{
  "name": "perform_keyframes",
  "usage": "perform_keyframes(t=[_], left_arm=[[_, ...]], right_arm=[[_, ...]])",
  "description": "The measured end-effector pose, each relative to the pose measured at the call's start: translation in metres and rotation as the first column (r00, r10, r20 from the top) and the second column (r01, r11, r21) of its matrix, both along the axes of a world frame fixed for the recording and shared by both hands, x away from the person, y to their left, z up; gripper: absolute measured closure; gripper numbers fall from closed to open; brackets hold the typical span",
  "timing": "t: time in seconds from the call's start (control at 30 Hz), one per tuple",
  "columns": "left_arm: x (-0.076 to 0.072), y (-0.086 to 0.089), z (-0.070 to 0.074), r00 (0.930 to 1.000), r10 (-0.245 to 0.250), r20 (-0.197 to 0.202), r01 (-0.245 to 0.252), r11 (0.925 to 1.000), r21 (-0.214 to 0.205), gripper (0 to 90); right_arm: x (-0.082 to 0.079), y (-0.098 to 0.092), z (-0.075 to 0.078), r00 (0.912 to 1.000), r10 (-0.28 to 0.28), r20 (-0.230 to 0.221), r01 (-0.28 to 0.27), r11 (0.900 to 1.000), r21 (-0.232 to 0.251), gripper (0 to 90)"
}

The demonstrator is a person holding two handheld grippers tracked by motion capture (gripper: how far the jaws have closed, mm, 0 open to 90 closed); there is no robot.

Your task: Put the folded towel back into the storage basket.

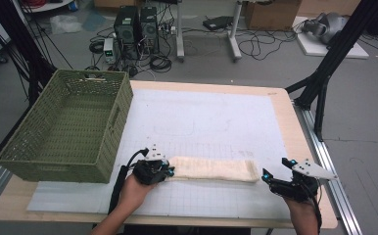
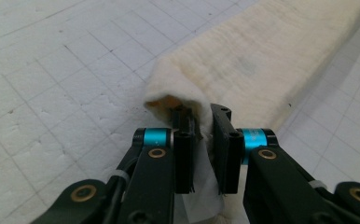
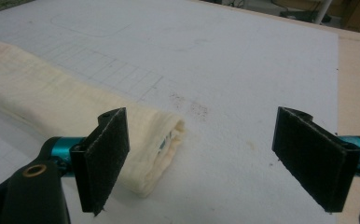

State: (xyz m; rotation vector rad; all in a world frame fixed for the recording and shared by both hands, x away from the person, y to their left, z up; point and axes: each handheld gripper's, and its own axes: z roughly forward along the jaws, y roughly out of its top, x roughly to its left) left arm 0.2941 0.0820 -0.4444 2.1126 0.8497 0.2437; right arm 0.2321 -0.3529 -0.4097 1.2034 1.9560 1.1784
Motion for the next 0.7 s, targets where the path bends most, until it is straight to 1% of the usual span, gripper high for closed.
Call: perform_keyframes(t=[0.07, 0.13, 0.17, 0.2, 0.27, 0.33, 0.37, 0.4, 0.43, 0.5, 0.53, 0.63, 0.7], left_arm=[[0.0, 0.001, 0.0, 1.0, 0.003, 0.004, -0.003, 1.0, -0.009, 81.6], [-0.001, 0.002, 0.0, 0.9999, -0.002, 0.016, 0.002, 0.9998, -0.02, 81.9], [-0.001, 0.004, 0.001, 0.9995, -0.006, 0.03, 0.008, 0.9988, -0.049, 81.9], [-0.001, 0.004, 0.001, 0.9995, -0.006, 0.03, 0.008, 0.9988, -0.049, 81.9], [-0.001, 0.007, 0.003, 0.9988, -0.007, 0.048, 0.011, 0.9966, -0.081, 81.9], [-0.002, 0.009, 0.005, 0.9979, -0.008, 0.064, 0.016, 0.9921, -0.125, 81.6], [-0.002, 0.011, 0.006, 0.9974, -0.01, 0.071, 0.022, 0.9867, -0.161, 81.5], [-0.002, 0.011, 0.006, 0.9974, -0.01, 0.071, 0.022, 0.9867, -0.161, 81.5], [-0.003, 0.012, 0.007, 0.9972, -0.01, 0.074, 0.023, 0.9849, -0.172, 81.5], [-0.002, 0.014, 0.008, 0.997, -0.011, 0.077, 0.025, 0.9827, -0.184, 81.4], [-0.002, 0.015, 0.009, 0.9969, -0.009, 0.078, 0.024, 0.9807, -0.194, 81.4], [-0.003, 0.016, 0.009, 0.9965, -0.008, 0.084, 0.025, 0.9797, -0.199, 81.5], [-0.003, 0.016, 0.01, 0.996, -0.013, 0.088, 0.03, 0.9798, -0.198, 81.5]], right_arm=[[0.0, 0.0, 0.0, 1.0, 0.001, 0.003, -0.001, 1.0, 0.0, 17.3], [0.001, 0.0, 0.0, 1.0, 0.004, 0.005, -0.004, 1.0, 0.001, 17.4], [0.001, 0.0, 0.0, 1.0, 0.005, 0.0, -0.005, 1.0, 0.003, 17.4], [0.001, 0.0, -0.001, 1.0, 0.003, -0.002, -0.003, 1.0, 0.006, 17.4], [0.001, 0.0, -0.001, 1.0, 0.002, -0.001, -0.002, 1.0, 0.006, 17.3], [0.001, 0.0, 0.0, 0.9999, 0.0, 0.011, 0.0, 1.0, 0.006, 17.3], [0.002, 0.0, 0.0, 0.9999, -0.003, 0.011, 0.003, 1.0, 0.006, 17.3], [0.002, 0.0, -0.001, 1.0, -0.001, 0.002, 0.001, 1.0, 0.005, 17.3], [0.003, 0.001, -0.001, 1.0, 0.0, -0.01, 0.0, 1.0, 0.002, 17.2], [0.005, 0.002, -0.003, 0.9998, -0.002, -0.02, 0.002, 0.9999, -0.012, 17.2], [0.005, 0.003, -0.004, 0.9997, -0.005, -0.022, 0.005, 0.9999, -0.015, 17.2], [0.005, 0.004, -0.003, 0.9998, 0.001, -0.018, -0.001, 0.9999, -0.014, 17.2], [0.006, 0.005, -0.004, 0.9996, 0.008, -0.026, -0.009, 0.9998, -0.016, 17.4]])
